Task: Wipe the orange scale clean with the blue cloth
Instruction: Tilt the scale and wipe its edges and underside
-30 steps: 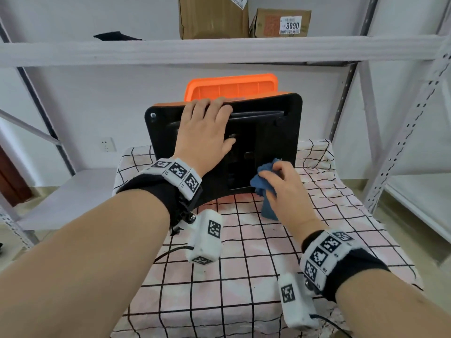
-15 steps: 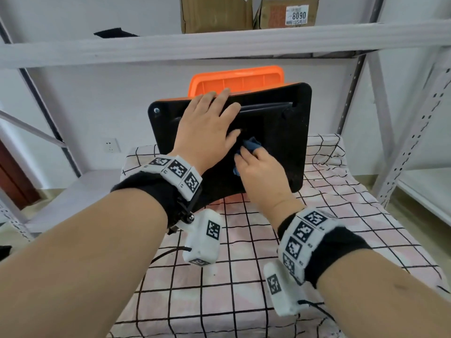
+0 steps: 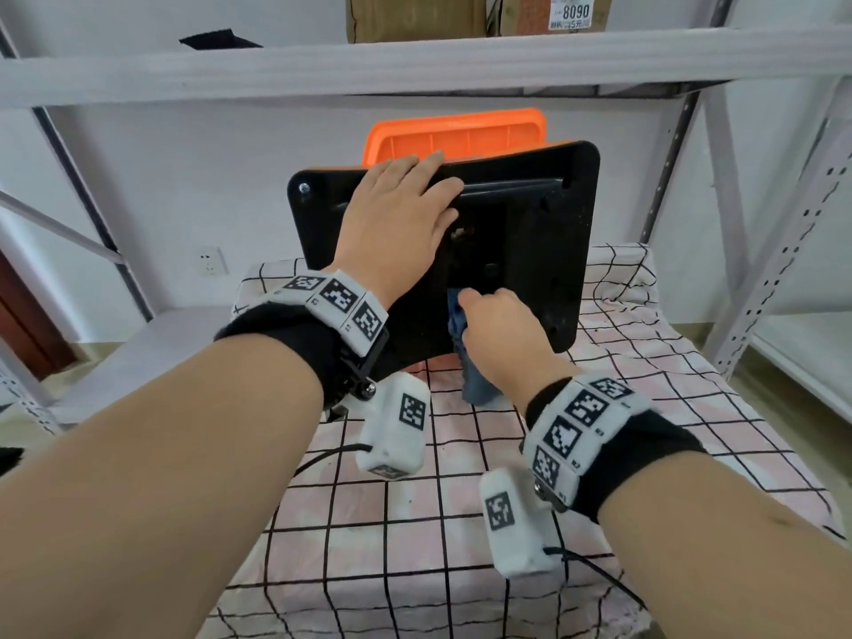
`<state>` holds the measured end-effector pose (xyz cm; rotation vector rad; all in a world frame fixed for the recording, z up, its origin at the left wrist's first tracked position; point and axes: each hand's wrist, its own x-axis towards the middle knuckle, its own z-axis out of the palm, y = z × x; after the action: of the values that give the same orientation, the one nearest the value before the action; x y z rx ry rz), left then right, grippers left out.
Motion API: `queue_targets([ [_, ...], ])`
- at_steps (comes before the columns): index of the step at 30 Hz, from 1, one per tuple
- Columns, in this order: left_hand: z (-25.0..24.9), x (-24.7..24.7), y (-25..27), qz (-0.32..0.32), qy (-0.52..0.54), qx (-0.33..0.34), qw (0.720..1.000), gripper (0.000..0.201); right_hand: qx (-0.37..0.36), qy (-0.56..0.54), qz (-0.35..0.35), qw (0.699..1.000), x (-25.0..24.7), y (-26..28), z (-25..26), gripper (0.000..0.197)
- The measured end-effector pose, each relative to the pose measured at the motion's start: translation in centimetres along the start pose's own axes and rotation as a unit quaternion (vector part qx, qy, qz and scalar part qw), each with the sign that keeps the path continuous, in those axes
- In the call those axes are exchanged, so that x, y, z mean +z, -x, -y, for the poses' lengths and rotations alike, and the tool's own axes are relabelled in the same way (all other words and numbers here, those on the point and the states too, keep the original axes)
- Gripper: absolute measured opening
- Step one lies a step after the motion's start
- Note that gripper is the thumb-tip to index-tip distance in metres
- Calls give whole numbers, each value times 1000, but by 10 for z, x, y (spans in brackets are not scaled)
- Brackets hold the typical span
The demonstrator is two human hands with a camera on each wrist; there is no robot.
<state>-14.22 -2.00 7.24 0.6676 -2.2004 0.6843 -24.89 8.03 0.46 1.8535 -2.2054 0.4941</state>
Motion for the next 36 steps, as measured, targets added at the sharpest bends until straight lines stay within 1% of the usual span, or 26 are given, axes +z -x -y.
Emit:
queue_targets([
  [3,0,-2,0,11,5,0,1000,35,14,-37,55,998,-10,1,-2,23],
  [4,-1,-2,0,8,1,1,1000,35,14,-58,54,997,-11,2,-4,24],
  [6,-4,-2,0,4,-6,-4,1000,35,12,-81,28,996,-10,7,-5,32],
  [8,-7,-1,1,15,2,-11,1000,34,4,-72,5,997,-2,15,-1,39],
  [10,-7,-1,3,11,5,-7,1000,34,5,-33,18,999,6,20,3,35],
  [12,-7,1,9,4,-10,0,1000,38,7,-29,33,999,8,18,0,30],
  [13,-7,1,11,4,-14,0,1000,40,3,-36,26,999,4,15,-2,26],
  [14,-7,1,12,5,-17,-1,1000,41,-8,-47,-5,999,-4,13,-4,24],
  [15,-6,0,12,5,-13,-1,1000,42,-23,-63,-67,996,-12,11,-5,25],
  [16,-5,-2,12,3,-6,3,1000,42,-37,-80,-144,986,-22,7,-5,28],
  [17,-4,-4,11,-3,2,13,1000,43,-53,-94,-220,970,-32,2,-5,31],
  [18,-3,-6,13,-5,4,22,1000,44,-67,-100,-276,954,-41,-3,-4,31],
  [19,-2,-9,16,-12,0,30,999,44,-76,-98,-292,948,-48,-9,-4,29],
  [21,2,-17,29,-45,-23,24,998,43,-78,-92,-280,952,-56,-19,-6,23],
  [22,4,-21,39,-60,-31,0,998,50,-72,-101,-275,953,-58,-22,-7,21],
  [23,7,-22,52,-64,-23,-39,997,60,-61,-116,-274,953,-57,-24,-9,22],
  [24,8,-27,65,-63,8,-99,993,71,-47,-133,-273,952,-55,-26,-10,23],
  [25,10,-25,80,-48,68,-179,980,82,-34,-146,-273,950,-53,-28,-9,25],
  [26,10,-22,92,-16,151,-271,951,91,-21,-158,-275,948,-49,-31,-7,26],
  [27,9,-15,103,28,248,-351,903,96,-10,-169,-278,946,-44,-33,-4,26],
  [28,6,-6,112,60,337,-401,849,95,-3,-182,-281,942,-38,-35,-1,26],
  [29,1,2,119,74,401,-427,807,87,1,-191,-285,939,-32,-36,2,26],
  [30,-5,10,125,78,429,-443,783,75,6,-193,-289,938,-25,-34,5,29],
  [32,-13,19,133,62,431,-472,766,53,23,-195,-306,932,-11,-29,10,35],
  [34,-14,25,137,44,432,-479,763,45,22,-232,-336,912,3,-22,14,38],
  [36,-13,27,136,39,434,-480,761,43,28,-315,-349,882,17,-12,19,35],
])
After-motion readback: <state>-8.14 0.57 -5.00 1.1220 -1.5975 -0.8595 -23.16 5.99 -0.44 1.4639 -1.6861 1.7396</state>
